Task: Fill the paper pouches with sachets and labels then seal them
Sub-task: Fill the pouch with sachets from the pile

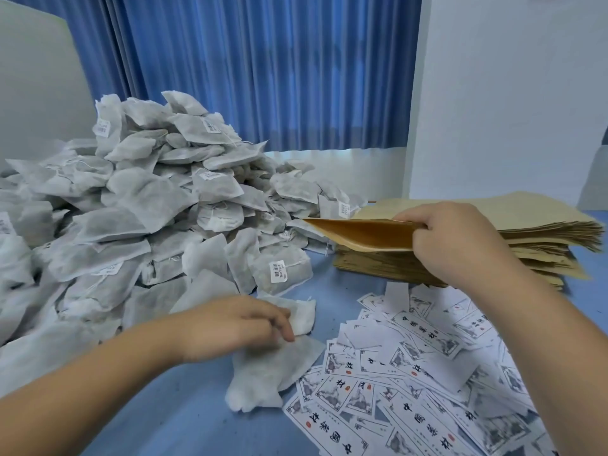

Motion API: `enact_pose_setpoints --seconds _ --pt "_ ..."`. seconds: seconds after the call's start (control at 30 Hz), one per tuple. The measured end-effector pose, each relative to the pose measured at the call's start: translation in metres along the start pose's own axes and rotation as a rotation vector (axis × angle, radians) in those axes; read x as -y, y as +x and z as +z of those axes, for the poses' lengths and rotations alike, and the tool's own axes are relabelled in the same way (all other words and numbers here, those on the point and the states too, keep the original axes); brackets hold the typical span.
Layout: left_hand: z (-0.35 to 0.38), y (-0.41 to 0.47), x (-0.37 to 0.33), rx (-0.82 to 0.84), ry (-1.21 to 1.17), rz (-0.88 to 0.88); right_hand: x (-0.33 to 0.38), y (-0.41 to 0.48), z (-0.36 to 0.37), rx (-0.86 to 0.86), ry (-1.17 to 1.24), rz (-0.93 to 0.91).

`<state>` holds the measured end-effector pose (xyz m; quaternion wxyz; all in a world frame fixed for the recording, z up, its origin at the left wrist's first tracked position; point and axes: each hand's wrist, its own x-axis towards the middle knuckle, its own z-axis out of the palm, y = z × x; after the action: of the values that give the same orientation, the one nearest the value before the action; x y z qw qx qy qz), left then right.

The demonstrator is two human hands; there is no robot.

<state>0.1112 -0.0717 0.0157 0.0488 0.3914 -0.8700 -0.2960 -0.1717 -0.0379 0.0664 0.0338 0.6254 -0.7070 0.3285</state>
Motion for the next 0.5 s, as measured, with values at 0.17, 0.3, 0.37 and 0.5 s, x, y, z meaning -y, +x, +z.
enact_pose_setpoints --seconds 0.17,0.3,0.37,0.5 --pt "0.021 0.004 0.015 -0.052 0.504 -0.011 0.001 -0.001 -0.001 0.003 0.013 0.005" --pt "0.014 0.015 0.022 -0.137 0.469 -0.011 0.002 -0.003 -0.003 0.011 0.016 -0.010" --pt "0.008 0.023 0.026 -0.168 0.467 -0.046 0.002 -0.002 -0.002 0.030 0.008 -0.007" --pt "-0.002 0.040 0.027 -0.209 0.417 -0.150 0.001 -0.002 -0.001 0.041 0.002 -0.002"
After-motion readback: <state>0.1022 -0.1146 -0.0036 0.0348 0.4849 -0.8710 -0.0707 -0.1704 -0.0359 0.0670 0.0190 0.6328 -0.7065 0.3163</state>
